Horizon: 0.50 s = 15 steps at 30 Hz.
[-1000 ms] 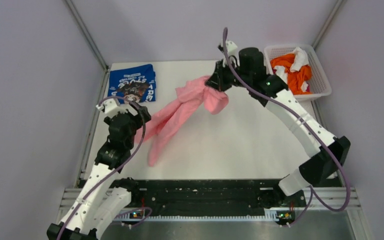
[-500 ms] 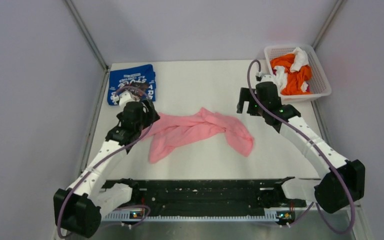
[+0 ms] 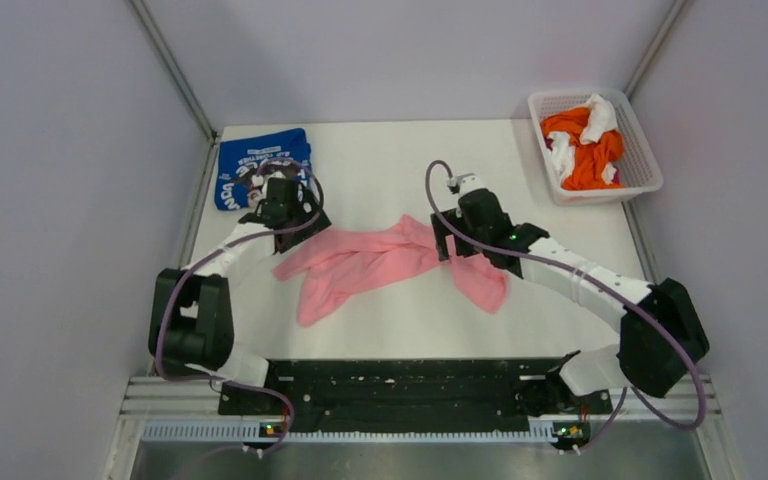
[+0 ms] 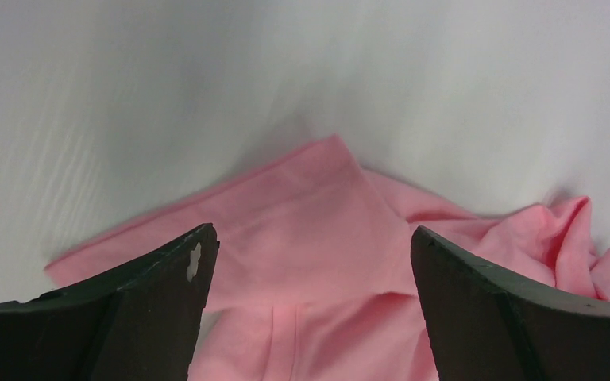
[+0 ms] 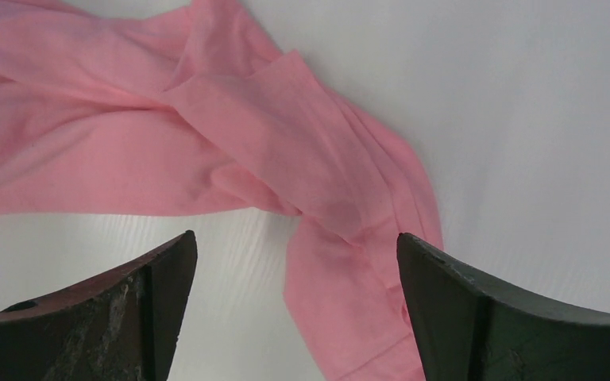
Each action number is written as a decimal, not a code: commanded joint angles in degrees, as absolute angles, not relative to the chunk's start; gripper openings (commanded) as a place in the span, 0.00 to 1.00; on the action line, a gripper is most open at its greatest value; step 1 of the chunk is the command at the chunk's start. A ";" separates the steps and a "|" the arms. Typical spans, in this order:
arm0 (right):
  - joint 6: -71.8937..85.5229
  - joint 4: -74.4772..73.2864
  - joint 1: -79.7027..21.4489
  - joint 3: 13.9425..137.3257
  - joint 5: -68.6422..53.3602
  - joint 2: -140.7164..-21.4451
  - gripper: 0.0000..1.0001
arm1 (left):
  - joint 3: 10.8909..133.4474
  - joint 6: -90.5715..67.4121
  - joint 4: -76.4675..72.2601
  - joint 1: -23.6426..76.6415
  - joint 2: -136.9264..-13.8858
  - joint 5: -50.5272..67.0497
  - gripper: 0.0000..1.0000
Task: Fold and stack the t-shirts
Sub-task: Flatten out the tshirt
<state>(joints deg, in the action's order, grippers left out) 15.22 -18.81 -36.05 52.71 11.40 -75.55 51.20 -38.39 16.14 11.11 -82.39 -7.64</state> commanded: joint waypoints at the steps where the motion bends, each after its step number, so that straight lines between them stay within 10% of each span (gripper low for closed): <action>1: 6.85 -11.36 -37.60 58.73 9.99 -84.21 0.92 | 59.44 -35.84 15.00 9.33 -91.11 -0.69 0.94; 10: 5.37 -6.70 -37.61 67.52 1.70 -98.78 0.78 | 65.54 -35.44 17.11 9.23 -101.69 1.17 0.74; 15: 2.59 -6.23 -37.59 69.43 1.29 -103.04 0.71 | 65.93 -34.88 17.38 9.18 -103.35 2.18 0.47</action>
<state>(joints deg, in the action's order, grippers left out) 5.48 -9.06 -37.12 65.87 3.09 -100.62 63.92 -35.66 17.72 9.30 -102.85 0.67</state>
